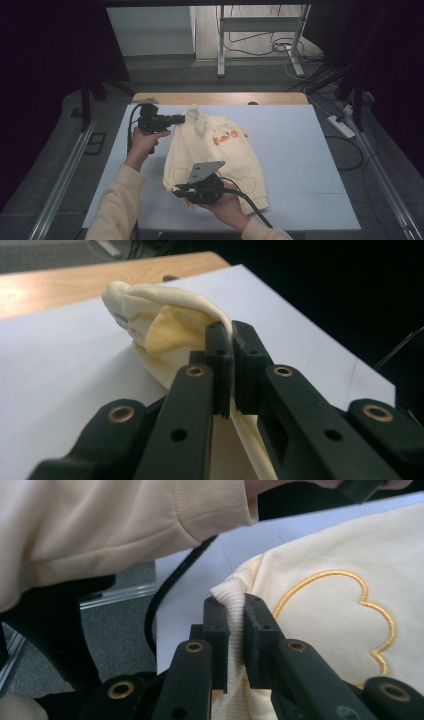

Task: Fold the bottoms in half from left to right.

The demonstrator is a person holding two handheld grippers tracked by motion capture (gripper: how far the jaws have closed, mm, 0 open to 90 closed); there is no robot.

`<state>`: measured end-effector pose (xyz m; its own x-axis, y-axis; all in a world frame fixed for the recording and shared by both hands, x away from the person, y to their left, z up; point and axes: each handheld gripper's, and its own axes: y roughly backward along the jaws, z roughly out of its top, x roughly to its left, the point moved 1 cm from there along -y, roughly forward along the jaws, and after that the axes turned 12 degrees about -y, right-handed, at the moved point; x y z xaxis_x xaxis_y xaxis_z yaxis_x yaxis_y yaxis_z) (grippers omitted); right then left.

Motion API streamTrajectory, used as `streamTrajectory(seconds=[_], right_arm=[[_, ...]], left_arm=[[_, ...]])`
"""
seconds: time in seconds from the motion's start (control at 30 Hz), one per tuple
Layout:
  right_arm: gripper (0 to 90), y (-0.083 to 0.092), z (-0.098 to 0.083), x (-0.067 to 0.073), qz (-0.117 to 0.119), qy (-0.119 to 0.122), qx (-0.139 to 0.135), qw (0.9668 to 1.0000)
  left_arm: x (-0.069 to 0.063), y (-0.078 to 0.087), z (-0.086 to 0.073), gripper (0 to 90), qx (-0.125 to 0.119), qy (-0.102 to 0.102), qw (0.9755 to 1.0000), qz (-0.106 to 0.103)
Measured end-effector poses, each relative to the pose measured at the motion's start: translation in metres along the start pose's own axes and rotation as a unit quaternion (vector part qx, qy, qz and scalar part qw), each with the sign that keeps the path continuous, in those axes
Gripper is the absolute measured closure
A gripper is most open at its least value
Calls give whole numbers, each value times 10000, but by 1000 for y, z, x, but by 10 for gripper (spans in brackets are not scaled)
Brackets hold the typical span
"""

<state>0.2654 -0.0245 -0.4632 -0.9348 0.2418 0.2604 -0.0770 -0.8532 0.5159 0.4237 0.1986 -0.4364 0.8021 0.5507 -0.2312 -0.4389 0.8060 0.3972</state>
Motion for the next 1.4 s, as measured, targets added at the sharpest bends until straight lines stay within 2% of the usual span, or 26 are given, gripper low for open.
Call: streamTrajectory(seconds=[0.1,0.2,0.37,0.53,0.87,1.4], right_arm=[[811,4,5,4,36,66,-91,9999],[811,7,6,5,60,35,-148,9999],[811,6,1,1,5,-2,-66,10000],[812,9,-3,-3,-47,-37,-23,10000],[812,20,-11,-6,-185,-116,-37,9998],[813,34,-15,-11,-304,-218,-107,9992]], left_arm=[[-3,6,3,859,-88,-42,10000,13],[-2,7,1,859,-32,-17,10000,63],[4,3,-7,859,77,58,9999,97],[6,0,-10,859,88,112,9998,105],[1,-10,-11,858,179,52,9997,150],[-3,-20,-11,857,133,1,9997,207]])
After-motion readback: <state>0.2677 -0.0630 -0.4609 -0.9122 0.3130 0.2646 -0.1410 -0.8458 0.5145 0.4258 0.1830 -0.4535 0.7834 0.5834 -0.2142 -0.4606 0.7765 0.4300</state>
